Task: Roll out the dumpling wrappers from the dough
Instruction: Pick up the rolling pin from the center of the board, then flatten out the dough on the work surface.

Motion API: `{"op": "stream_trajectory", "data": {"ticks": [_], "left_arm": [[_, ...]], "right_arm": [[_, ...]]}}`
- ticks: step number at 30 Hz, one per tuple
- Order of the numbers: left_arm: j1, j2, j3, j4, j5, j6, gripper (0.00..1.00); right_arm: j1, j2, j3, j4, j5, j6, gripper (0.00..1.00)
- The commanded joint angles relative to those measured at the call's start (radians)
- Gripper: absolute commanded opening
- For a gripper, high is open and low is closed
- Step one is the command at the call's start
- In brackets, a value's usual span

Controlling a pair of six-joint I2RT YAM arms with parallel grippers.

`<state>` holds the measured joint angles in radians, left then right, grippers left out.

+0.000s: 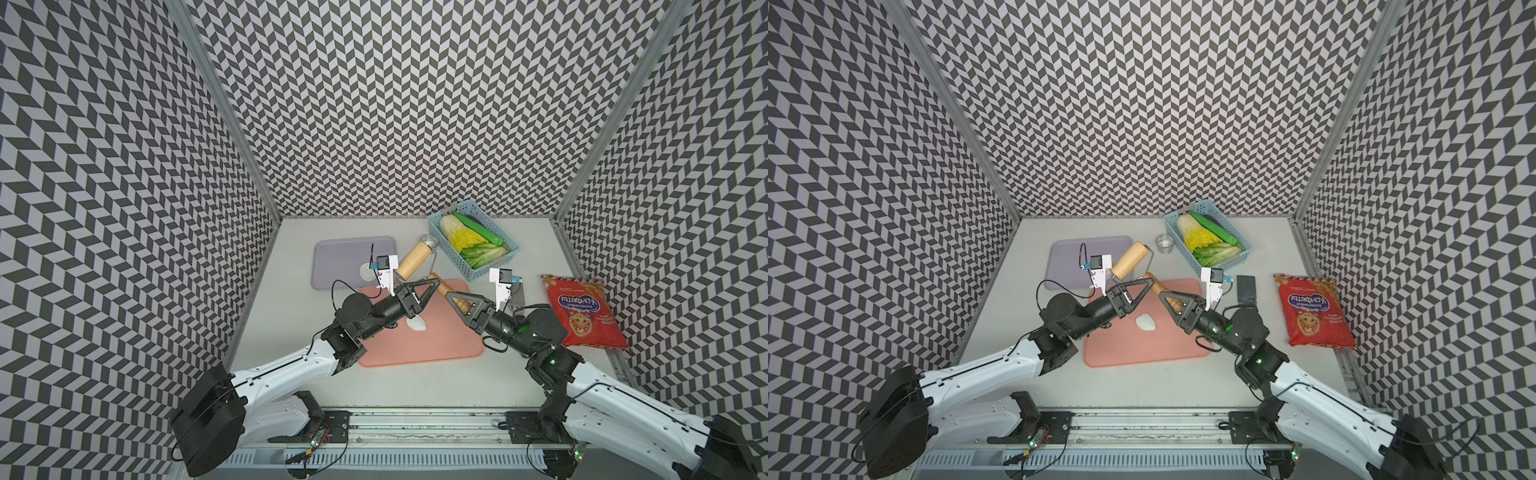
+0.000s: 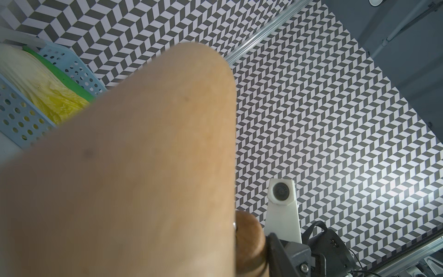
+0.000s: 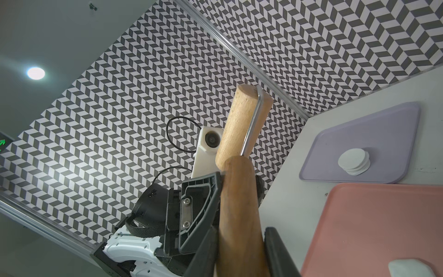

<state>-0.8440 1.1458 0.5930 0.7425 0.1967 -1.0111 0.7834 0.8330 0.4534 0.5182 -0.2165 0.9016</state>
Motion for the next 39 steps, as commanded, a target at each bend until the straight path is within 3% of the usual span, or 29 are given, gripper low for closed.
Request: {"op": "stream_trajectory", "data": {"ticks": [1, 4, 5, 7, 8, 10, 15, 18, 22, 26, 31, 39], "left_arm": [[-0.001, 0.003, 0.001, 0.012, -0.002, 0.070, 0.00], [0.002, -0.003, 0.022, -0.054, -0.013, 0.090, 0.00], [0.003, -0.007, 0.035, -0.097, -0.023, 0.101, 0.11], [0.006, -0.021, 0.045, -0.165, -0.045, 0.115, 0.50], [0.009, -0.036, 0.042, -0.191, -0.053, 0.121, 0.64], [0.013, -0.068, 0.022, -0.237, -0.076, 0.122, 0.81], [0.040, -0.177, -0.005, -0.454, -0.146, 0.139, 0.85], [0.067, -0.249, 0.010, -0.691, -0.246, 0.156, 0.94], [0.173, -0.308, 0.026, -0.993, -0.354, 0.141, 0.96], [0.317, -0.277, 0.033, -1.189, -0.372, 0.138, 0.85], [0.459, -0.175, 0.007, -1.214, -0.297, 0.194, 0.63], [0.489, 0.018, -0.007, -1.150, -0.244, 0.267, 0.52]], "right_arm": [[0.007, 0.007, 0.034, 0.022, 0.005, -0.005, 0.00], [0.006, 0.006, 0.046, -0.032, 0.023, -0.019, 0.00], [0.006, 0.000, 0.047, -0.056, 0.051, -0.019, 0.00], [0.002, -0.019, 0.040, -0.086, 0.109, -0.018, 0.00], [0.001, -0.033, 0.036, -0.097, 0.137, -0.018, 0.00], [-0.013, -0.051, 0.048, -0.144, 0.156, -0.033, 0.00], [-0.070, -0.054, 0.087, -0.284, 0.145, -0.056, 0.00], [-0.144, -0.034, 0.101, -0.361, 0.068, -0.058, 0.00], [-0.237, 0.025, 0.138, -0.438, -0.056, -0.086, 0.00], [-0.259, 0.096, 0.216, -0.517, -0.111, -0.162, 0.00], [-0.269, 0.141, 0.270, -0.575, -0.130, -0.201, 0.00], [-0.292, 0.208, 0.328, -0.692, -0.147, -0.251, 0.00]]}}
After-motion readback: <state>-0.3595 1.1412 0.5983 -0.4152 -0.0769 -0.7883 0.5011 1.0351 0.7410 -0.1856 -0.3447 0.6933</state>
